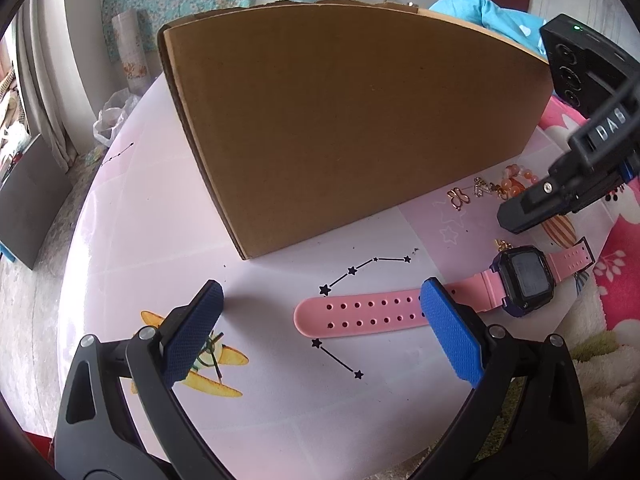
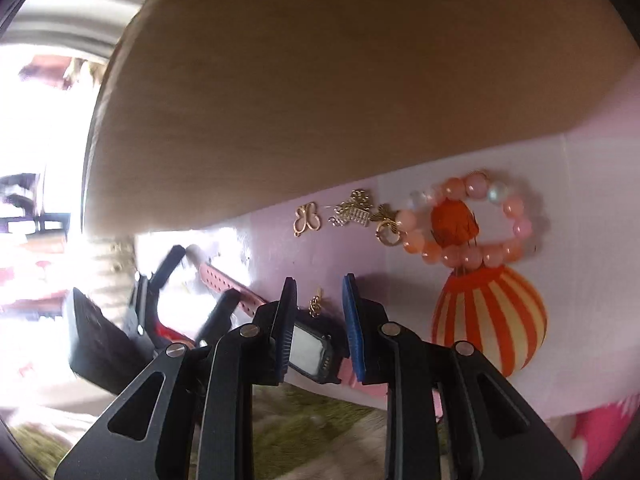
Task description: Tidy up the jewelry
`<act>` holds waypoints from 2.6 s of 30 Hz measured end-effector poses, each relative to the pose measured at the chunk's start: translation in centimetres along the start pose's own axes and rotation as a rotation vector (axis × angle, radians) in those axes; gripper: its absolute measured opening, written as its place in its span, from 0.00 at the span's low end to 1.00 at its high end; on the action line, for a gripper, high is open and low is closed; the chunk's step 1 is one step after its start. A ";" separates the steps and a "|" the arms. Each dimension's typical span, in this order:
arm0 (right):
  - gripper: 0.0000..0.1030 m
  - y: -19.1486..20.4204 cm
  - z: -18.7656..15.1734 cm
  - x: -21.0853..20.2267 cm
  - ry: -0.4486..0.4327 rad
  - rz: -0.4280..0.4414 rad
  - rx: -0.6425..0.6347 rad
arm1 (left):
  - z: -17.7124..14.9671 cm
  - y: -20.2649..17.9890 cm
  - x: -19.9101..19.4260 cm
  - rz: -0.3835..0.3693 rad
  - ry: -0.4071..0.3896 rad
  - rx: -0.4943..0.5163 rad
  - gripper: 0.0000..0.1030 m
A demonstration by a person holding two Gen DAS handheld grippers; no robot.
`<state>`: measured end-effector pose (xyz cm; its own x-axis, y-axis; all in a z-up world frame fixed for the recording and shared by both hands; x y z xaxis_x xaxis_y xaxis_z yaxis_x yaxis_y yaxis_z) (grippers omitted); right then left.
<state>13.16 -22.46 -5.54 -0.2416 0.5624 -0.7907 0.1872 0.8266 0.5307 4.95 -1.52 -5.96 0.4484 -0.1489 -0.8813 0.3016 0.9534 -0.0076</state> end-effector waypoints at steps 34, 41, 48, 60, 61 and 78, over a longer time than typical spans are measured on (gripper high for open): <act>0.23 1.1 -4.9 -0.6 -0.135 0.016 -0.066 | 0.3 -0.5 0.4 0.006 -0.032 -0.021 0.93; 0.23 4.6 -5.5 1.4 -0.102 -0.172 -0.272 | 0.2 -0.4 0.3 0.011 -0.028 -0.028 0.93; 0.21 5.7 -5.3 2.2 -0.106 -0.321 -0.393 | 0.3 -0.4 0.4 0.010 -0.028 -0.027 0.93; 0.20 9.2 -5.7 4.2 -0.065 -0.480 -0.589 | -0.1 -0.2 0.3 0.008 -0.036 -0.022 0.93; 0.17 9.4 -5.8 4.1 -0.065 -0.496 -0.602 | -0.1 -0.2 0.3 0.008 -0.037 -0.021 0.93; 0.14 8.4 -4.0 0.4 -0.245 -0.585 -0.459 | -0.4 0.0 0.1 0.006 -0.043 -0.016 0.93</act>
<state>10.85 -15.21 -0.24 0.0476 0.0562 -0.9973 -0.3315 0.9427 0.0373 4.70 -1.46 -6.24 0.4858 -0.1540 -0.8604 0.2859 0.9582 -0.0100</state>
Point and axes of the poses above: each gripper's, at about its wrist camera, not at the fingertips, and x roughly the way its jaws point, y to its left, z to its top, the point moved 3 cm from there along x, roughly the way its jaws point, and after that the axes turned 11 degrees about y, right-handed, at the moved point
